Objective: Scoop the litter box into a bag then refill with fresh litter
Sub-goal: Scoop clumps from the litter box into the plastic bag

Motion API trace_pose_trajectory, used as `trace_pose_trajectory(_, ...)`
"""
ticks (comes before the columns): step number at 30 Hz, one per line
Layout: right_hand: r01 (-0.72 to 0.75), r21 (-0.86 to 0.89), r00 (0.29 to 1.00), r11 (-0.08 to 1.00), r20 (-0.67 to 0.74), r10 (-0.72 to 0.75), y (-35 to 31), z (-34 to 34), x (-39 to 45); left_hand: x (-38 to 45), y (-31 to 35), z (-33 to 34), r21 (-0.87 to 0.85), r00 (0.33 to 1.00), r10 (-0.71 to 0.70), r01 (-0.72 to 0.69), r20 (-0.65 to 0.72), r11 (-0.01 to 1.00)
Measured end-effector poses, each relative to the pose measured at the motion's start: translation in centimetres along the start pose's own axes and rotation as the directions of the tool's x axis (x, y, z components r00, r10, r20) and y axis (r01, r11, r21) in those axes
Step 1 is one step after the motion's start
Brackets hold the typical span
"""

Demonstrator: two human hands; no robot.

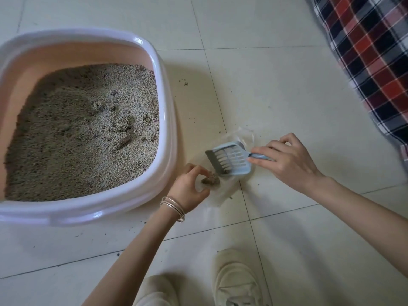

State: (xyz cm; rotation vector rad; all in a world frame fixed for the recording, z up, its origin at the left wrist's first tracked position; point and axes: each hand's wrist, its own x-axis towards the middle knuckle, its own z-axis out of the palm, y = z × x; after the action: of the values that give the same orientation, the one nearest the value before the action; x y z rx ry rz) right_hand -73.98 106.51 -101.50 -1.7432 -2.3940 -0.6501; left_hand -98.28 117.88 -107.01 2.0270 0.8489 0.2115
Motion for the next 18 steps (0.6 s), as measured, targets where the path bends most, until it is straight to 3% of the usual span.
trace_pose_trajectory(6,0.018,-0.024,0.999,1.0,-0.034,-0.019,0.3,0.0,0.5,0.2,-0.1,-0.5,0.048,1.0,-0.009,0.008,0.03,0.999)
trace_pose_trajectory(18,0.101,-0.032,0.994,0.994,-0.032,-0.102,0.7,-0.3,1.4,0.2,0.8,-1.0,-0.081,0.999,0.039,-0.041,-0.025,0.996)
